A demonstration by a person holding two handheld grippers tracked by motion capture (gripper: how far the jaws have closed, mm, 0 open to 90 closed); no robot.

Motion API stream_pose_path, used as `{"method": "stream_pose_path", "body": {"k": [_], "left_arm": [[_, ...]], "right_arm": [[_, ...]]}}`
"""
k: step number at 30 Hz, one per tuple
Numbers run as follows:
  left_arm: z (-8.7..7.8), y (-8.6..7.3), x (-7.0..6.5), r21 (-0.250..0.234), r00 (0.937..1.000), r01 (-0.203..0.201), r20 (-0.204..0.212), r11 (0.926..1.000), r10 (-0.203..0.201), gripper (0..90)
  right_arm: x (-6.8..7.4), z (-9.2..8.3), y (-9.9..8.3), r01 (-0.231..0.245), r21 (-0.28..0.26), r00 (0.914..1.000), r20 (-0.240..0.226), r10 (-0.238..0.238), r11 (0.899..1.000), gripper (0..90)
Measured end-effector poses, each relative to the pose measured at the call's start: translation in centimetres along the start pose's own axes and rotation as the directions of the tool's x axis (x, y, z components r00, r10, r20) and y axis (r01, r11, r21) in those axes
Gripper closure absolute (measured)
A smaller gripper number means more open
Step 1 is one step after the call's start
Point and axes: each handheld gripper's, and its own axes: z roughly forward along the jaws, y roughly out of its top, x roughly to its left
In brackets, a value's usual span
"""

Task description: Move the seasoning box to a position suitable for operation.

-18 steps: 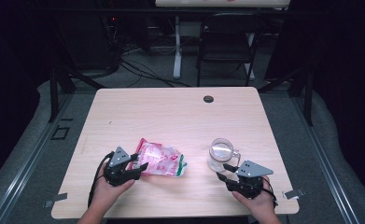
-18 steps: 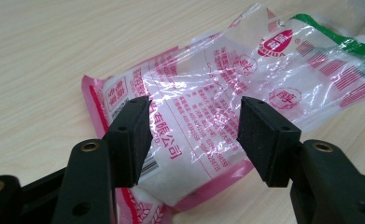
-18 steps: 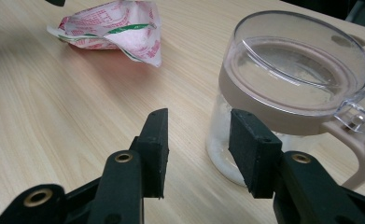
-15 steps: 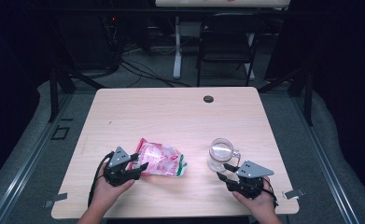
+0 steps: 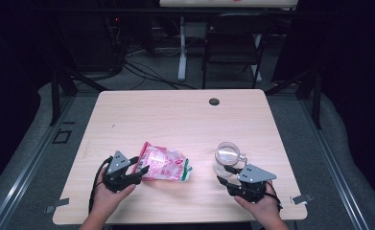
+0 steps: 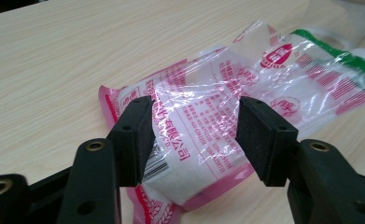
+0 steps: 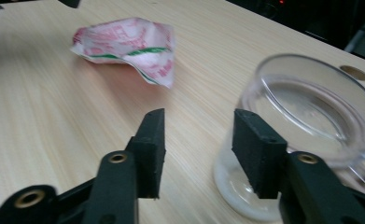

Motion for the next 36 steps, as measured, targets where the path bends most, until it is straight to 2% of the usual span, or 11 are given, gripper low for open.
{"method": "stream_pose_path", "body": {"k": [6, 8, 10, 13, 14, 15, 16, 19, 25, 30, 36], "left_arm": [[-0.3, 0.1, -0.3, -0.008, 1.0, -0.002, 0.003, 1.0, 0.002, 45.4], [-0.6, 0.1, -0.3, -0.013, 0.9999, -0.01, 0.011, 0.9999, 0.01, 46.0], [-0.7, 0.1, -0.5, -0.026, 0.9998, -0.011, 0.014, 0.9996, 0.012, 46.1], [-0.7, 0.0, -0.8, -0.034, 0.9992, -0.028, 0.027, 0.9991, 0.028, 45.5], [-0.7, 0.0, -0.8, -0.034, 0.9992, -0.028, 0.027, 0.9991, 0.028, 44.7], [-0.5, 0.0, -1.0, -0.024, 0.9986, -0.032, 0.041, 0.9992, 0.033, 43.7], [-0.4, -0.1, -1.2, -0.009, 0.9975, -0.043, 0.055, 0.999, 0.043, 43.4], [0.0, -0.2, -2.1, -0.003, 0.9962, -0.064, 0.059, 0.998, 0.064, 41.7], [0.6, -0.2, -3.6, 0.011, 0.9938, -0.099, 0.051, 0.995, 0.099, 36.7], [1.4, -0.7, -4.7, 0.046, 0.9845, -0.171, 0.047, 0.9842, 0.169, 36.7], [2.2, -0.9, -5.2, 0.069, 0.9804, -0.193, 0.053, 0.9787, 0.19, 37.0]], "right_arm": [[0.7, 0.3, 1.8, 0.061, 0.043, 0.9978, -0.029, -0.06, 0.997, 62.4], [1.0, 0.6, 2.4, 0.094, 0.044, 0.9953, -0.027, -0.093, 0.995, 63.0], [1.4, 1.0, 2.9, 0.128, 0.053, 0.9916, -0.028, -0.127, 0.99, 63.2], [1.8, 1.8, 3.4, 0.192, 0.068, 0.9813, -0.026, -0.191, 0.979, 64.9], [1.8, 1.8, 3.4, 0.192, 0.068, 0.9813, -0.026, -0.191, 0.979, 64.9], [2.2, 2.4, 3.6, 0.221, 0.073, 0.9751, -0.037, -0.218, 0.973, 65.4], [2.3, 2.6, 3.6, 0.228, 0.078, 0.9735, -0.04, -0.225, 0.971, 65.6], [2.6, 3.1, 3.5, 0.238, 0.078, 0.9705, -0.061, -0.233, 0.968, 65.5], [2.9, 2.9, 3.3, 0.223, 0.049, 0.9736, -0.059, -0.22, 0.974, 63.7], [2.7, 2.6, 2.8, 0.182, 0.025, 0.9818, -0.059, -0.181, 0.983, 62.8], [2.5, 2.8, 2.4, 0.167, 0.031, 0.9845, -0.061, -0.164, 0.986, 62.6]]}}
